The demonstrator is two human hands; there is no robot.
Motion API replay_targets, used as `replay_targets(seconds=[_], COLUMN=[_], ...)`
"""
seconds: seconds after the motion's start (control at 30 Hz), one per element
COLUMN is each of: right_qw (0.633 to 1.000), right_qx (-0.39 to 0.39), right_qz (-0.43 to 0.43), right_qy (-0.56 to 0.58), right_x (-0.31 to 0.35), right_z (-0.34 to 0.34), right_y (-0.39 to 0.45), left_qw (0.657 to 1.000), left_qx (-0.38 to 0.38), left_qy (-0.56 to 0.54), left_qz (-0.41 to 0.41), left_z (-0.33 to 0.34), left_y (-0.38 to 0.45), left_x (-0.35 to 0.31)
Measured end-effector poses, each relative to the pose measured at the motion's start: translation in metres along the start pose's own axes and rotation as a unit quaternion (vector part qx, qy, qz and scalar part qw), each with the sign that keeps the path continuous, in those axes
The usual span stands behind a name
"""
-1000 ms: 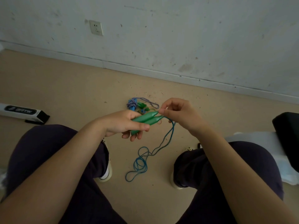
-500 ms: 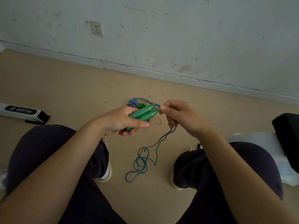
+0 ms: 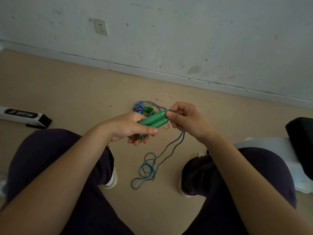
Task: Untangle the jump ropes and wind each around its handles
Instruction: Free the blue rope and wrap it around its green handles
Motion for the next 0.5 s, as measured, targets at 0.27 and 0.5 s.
replay_targets(seconds=[0.27, 0.5], right_qw=[0.991, 0.976], right_qx=[-0.136, -0.036], right_qz=[0.006, 0.047], right_qy=[0.005, -0.21], right_x=[-0.01, -0.016], right_z=[-0.017, -0.007], right_y=[0.006, 0.005], left_qw=[0.97, 0.96], left_qx=[-0.139, -0.259], left_qy=[-0.184, -0.106], left_qz=[0.079, 0.006], left_z=[-0.01, -0.011], left_y=[0.008, 0.015], left_x=[0.002, 0.011])
Point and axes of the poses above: each hand's wrist, its own y-axis towards the middle knuckle, its own z-axis out of the palm, x = y × z, the point moved 1 cm from there along y, towards the middle knuckle, and after that the axes turned 9 degrees about -z, right-handed, at the moved point
